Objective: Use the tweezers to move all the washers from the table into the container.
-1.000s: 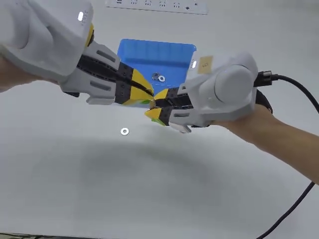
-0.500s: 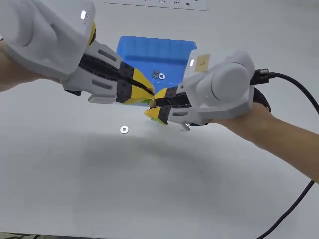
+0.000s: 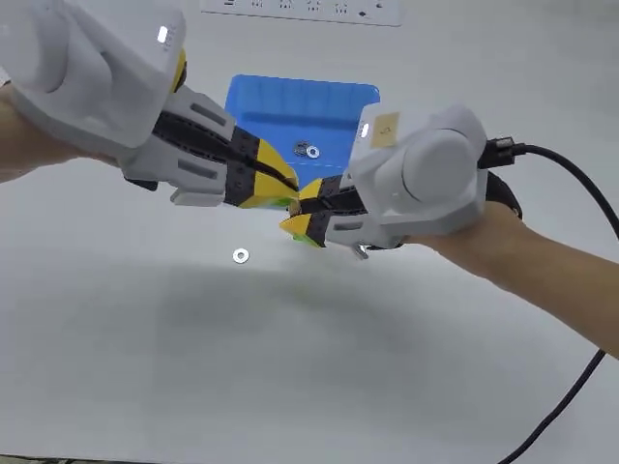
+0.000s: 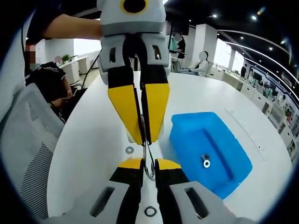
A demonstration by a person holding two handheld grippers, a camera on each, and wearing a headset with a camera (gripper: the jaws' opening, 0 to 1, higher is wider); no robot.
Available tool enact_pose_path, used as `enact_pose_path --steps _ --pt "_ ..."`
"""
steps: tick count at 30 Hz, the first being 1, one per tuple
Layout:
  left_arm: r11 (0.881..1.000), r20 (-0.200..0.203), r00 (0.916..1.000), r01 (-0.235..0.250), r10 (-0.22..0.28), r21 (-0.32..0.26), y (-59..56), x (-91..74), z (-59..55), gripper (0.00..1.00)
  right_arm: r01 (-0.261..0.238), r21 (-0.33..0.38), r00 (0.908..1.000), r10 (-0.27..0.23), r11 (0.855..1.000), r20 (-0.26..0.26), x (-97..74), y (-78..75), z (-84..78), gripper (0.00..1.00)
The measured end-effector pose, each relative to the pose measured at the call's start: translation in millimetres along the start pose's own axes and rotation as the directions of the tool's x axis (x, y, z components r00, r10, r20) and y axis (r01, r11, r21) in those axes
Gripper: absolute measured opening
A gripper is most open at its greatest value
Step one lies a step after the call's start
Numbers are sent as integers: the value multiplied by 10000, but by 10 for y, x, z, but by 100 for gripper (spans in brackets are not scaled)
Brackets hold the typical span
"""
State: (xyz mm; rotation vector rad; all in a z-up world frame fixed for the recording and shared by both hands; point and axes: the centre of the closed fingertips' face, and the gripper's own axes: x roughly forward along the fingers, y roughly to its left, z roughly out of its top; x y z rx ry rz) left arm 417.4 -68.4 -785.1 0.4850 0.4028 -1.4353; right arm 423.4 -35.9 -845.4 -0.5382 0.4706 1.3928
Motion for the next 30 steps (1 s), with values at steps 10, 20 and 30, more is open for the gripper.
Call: enact_pose_path --steps 10,20,30 --pt "9992 158 9996 -247 242 312 -11 -140 189 6 179 -164 9994 -174 9997 310 -142 -7 183 11" --pt "9952 193 9993 -324 308 920 -13 -301 436 6 470 -653 9974 -432 9968 584 -300 -54 427 11" --pt "9860 263 9984 -534 499 1577 109 -401 662 6 861 -1149 9939 -773 9896 789 -457 -222 630 11"
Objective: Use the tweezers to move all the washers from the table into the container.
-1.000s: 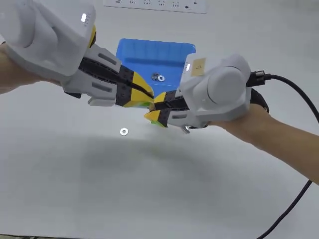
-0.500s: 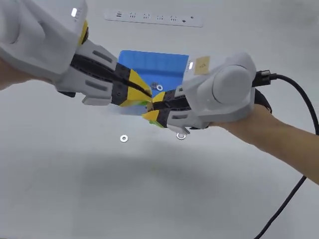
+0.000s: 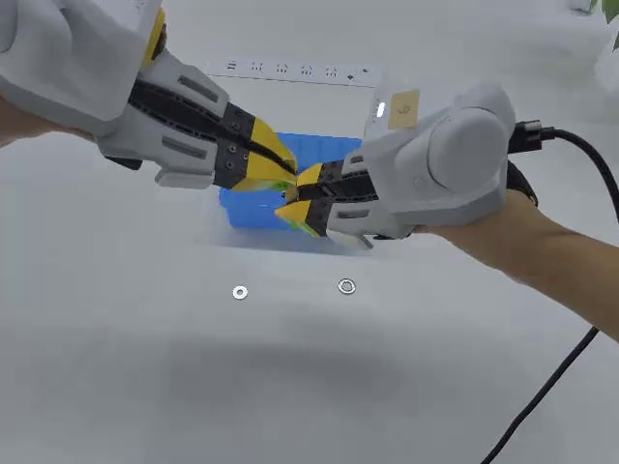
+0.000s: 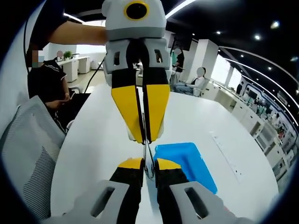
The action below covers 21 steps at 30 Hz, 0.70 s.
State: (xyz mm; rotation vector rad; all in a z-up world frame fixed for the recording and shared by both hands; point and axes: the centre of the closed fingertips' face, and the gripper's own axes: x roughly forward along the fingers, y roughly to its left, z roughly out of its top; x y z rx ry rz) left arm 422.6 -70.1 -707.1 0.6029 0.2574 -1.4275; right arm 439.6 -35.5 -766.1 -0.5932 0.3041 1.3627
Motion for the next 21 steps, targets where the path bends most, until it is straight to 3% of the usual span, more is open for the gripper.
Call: enact_pose_path --steps 7,11,15,21 --pt "9988 52 9997 -227 225 438 240 -48 100 6 343 -329 9993 -339 9989 153 -32 -263 124 11" --pt "9978 19 9996 -299 298 596 364 -48 92 6 521 -354 9984 -514 9980 221 -6 -404 145 11" --pt "9964 -127 9994 -316 327 781 470 -19 6 6 670 -371 9976 -662 9971 222 56 -517 100 11" --pt "9970 -357 9993 -110 137 765 539 65 -189 6 603 -527 9981 -609 9968 -88 178 -571 -55 11"
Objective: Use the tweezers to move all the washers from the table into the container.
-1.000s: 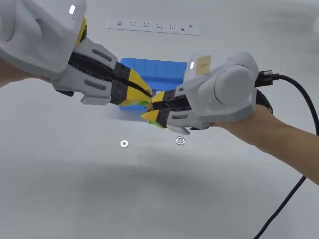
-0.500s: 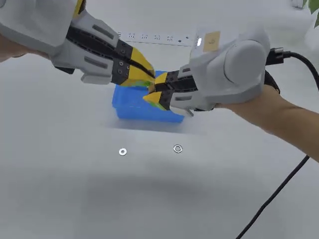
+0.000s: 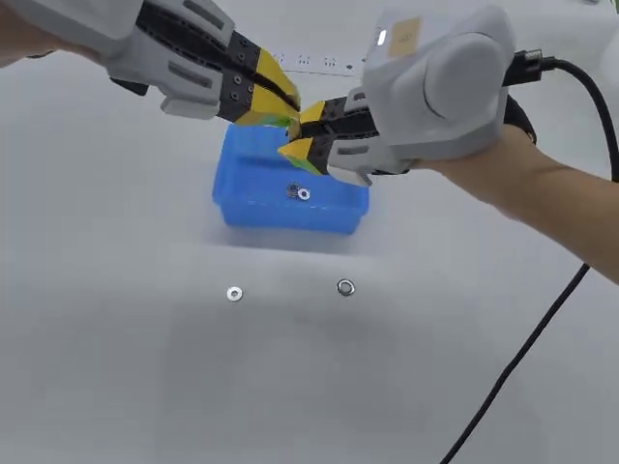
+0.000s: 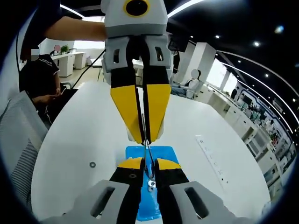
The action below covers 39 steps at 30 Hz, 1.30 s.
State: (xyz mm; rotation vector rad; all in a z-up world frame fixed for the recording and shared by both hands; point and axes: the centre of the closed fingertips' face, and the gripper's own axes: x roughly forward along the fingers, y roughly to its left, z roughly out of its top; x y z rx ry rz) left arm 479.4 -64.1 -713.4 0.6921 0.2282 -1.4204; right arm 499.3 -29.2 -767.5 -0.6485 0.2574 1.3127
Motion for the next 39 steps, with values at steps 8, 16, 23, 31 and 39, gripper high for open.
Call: enact_pose_path --steps 8,16,23,31,39 --pt "9989 -124 9999 93 -98 -460 88 158 -280 6 -207 476 9994 220 9987 -269 213 -79 -280 11" --pt "9955 -430 9988 214 -255 -924 114 315 -588 6 -396 1012 9975 453 9941 -550 422 -54 -530 11" --pt "9935 -517 9980 297 -355 -1095 95 360 -681 6 -503 1111 9962 578 9925 -650 469 -17 -612 11" --pt "9939 -562 9974 386 -446 -1032 65 371 -659 6 -447 1108 9960 529 9928 -717 459 -23 -638 12" --pt "9953 -485 9982 315 -360 -912 35 295 -521 6 -198 1176 9982 263 9929 -535 337 -14 -521 12"
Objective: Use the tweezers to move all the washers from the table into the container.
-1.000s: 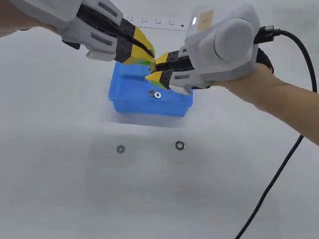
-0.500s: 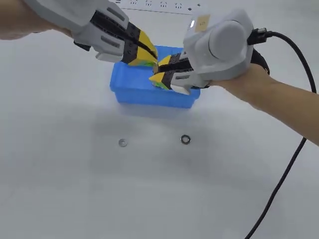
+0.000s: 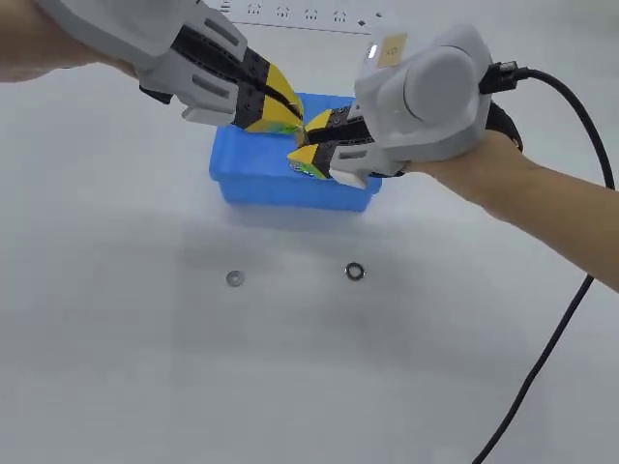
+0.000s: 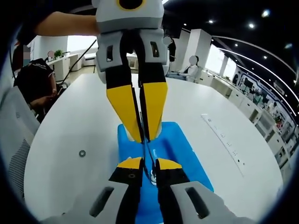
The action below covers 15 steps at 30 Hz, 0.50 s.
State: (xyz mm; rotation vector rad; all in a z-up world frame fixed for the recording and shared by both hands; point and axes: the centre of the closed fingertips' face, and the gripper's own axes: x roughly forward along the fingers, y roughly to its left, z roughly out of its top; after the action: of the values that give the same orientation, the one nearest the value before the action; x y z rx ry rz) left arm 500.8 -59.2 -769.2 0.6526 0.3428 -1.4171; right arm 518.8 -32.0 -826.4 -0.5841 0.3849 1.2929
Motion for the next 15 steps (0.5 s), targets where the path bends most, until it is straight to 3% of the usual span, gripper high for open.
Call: enact_pose_path --steps 9,15 --pt "9988 74 9997 -221 218 446 -65 -155 295 6 367 -218 9985 -357 9991 425 -285 40 235 12" --pt "9975 8 9996 -265 265 656 -163 -230 450 6 527 -292 9966 -507 9982 647 -517 150 342 12"
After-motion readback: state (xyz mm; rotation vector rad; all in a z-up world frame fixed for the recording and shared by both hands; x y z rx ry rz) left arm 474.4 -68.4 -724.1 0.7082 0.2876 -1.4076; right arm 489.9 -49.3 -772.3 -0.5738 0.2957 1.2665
